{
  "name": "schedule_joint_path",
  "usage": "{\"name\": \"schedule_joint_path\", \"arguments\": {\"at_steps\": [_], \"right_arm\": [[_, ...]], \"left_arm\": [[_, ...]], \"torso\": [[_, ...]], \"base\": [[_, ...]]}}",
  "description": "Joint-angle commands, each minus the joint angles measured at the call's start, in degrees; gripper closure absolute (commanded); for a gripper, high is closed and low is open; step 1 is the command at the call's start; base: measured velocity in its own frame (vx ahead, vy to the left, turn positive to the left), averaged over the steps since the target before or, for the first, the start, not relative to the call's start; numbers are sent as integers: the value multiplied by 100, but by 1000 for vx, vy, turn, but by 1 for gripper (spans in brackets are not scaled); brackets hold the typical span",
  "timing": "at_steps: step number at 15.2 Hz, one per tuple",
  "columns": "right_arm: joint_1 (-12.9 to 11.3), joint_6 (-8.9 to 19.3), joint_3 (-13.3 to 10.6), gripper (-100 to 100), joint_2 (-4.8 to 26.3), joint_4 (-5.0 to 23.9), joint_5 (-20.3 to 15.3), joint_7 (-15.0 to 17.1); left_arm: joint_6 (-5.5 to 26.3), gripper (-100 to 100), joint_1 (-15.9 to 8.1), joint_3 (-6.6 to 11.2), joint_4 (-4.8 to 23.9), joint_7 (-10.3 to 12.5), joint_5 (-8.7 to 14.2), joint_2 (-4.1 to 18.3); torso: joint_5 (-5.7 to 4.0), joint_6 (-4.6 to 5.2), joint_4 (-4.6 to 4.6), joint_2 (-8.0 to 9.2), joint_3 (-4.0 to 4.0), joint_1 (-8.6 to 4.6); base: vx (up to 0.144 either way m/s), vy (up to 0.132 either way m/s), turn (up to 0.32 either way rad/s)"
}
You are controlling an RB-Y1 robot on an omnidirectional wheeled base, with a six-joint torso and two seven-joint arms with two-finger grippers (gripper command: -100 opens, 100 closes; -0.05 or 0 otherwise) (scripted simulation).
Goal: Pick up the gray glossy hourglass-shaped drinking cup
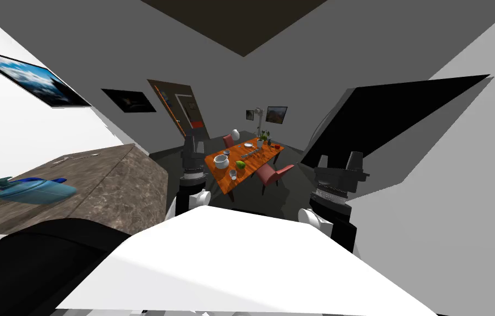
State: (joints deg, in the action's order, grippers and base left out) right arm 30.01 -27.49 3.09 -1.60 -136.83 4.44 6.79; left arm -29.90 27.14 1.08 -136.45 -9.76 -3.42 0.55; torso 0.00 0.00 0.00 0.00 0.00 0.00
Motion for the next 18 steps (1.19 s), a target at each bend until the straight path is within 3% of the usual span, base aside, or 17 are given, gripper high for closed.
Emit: {"name": "schedule_joint_path", "arguments": {"at_steps": [1,7,12,18], "right_arm": [[0,0,0,0,0,0,0,0],[0,0,0,0,0,0,0,0],[0,0,0,0,0,0,0,0],[0,0,0,0,0,0,0,0]], "left_arm": [[251,-100,-42,36,125,-36,56,237],[686,-100,-114,98,346,-98,153,484],[1271,-100,-217,185,658,-184,288,715],[1785,-100,-299,254,909,-253,397,856]], "torso": [[0,0,0,0,0,0],[1,1,-4,-15,-9,2],[1,1,-4,-16,-10,3],[1,1,-4,-17,-10,3]], "base": [[14,0,-90],[32,2,-82],[33,3,-89],[34,4,-85]]}}
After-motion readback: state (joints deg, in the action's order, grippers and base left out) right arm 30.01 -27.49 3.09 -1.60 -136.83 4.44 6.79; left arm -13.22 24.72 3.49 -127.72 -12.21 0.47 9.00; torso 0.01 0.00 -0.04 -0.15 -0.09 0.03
